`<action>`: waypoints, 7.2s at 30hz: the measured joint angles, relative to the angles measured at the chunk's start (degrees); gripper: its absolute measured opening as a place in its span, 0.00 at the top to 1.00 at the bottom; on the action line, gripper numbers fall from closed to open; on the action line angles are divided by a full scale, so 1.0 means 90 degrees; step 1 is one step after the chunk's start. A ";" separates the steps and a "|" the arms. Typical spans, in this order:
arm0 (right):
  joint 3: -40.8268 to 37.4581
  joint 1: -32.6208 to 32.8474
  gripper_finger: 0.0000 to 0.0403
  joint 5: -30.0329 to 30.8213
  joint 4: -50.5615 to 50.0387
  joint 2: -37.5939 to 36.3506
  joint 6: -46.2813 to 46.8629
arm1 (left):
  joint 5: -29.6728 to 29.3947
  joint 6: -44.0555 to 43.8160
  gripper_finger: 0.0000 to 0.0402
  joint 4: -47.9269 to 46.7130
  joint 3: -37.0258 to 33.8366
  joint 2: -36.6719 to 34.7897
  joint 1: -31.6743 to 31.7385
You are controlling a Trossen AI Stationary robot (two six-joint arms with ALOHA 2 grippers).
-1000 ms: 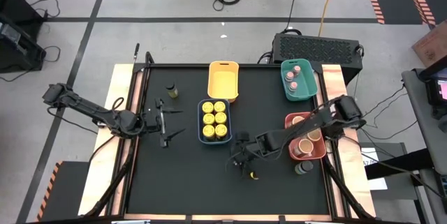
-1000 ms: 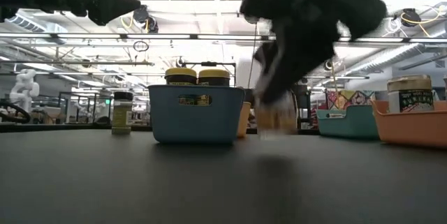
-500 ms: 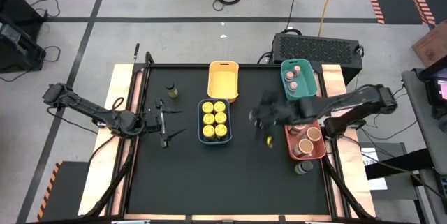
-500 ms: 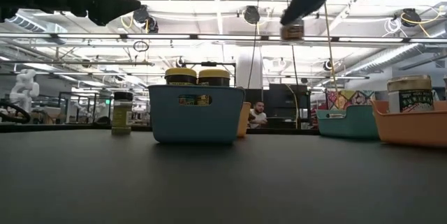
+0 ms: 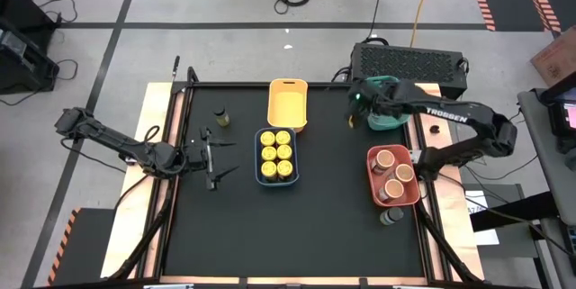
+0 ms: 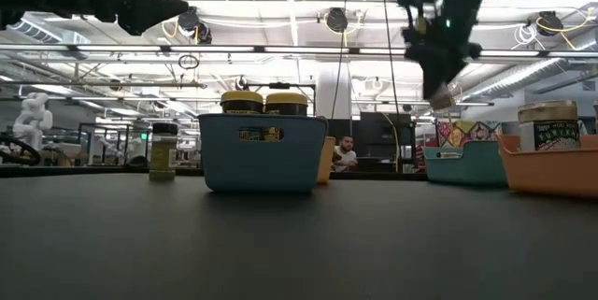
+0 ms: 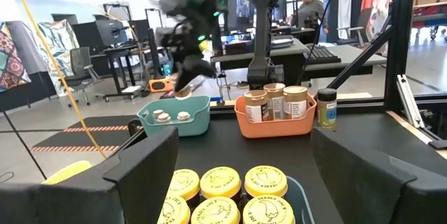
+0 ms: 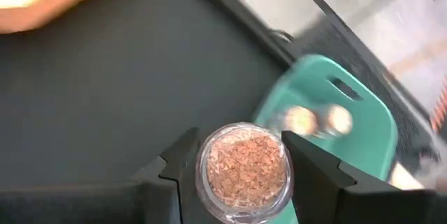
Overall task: Sort spices by type
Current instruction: Put the brown seasoning bottle into the green bin, then put the black seasoning bottle into the yellow bin
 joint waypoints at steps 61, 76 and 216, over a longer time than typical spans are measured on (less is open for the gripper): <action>-0.2473 -0.2475 0.45 0.0730 0.3004 0.1039 0.0542 | 0.0000 -0.0248 0.18 -0.0338 0.0000 0.0002 0.0000; -0.2347 -0.2475 0.44 0.0707 0.2857 0.1010 0.0424 | 0.0002 -0.0245 0.18 -0.0340 0.0000 0.0002 0.0000; 0.0426 0.6987 0.55 -0.3601 -0.0206 0.0745 0.7909 | 0.0311 -0.0170 0.18 0.0095 0.0022 0.0000 -0.0058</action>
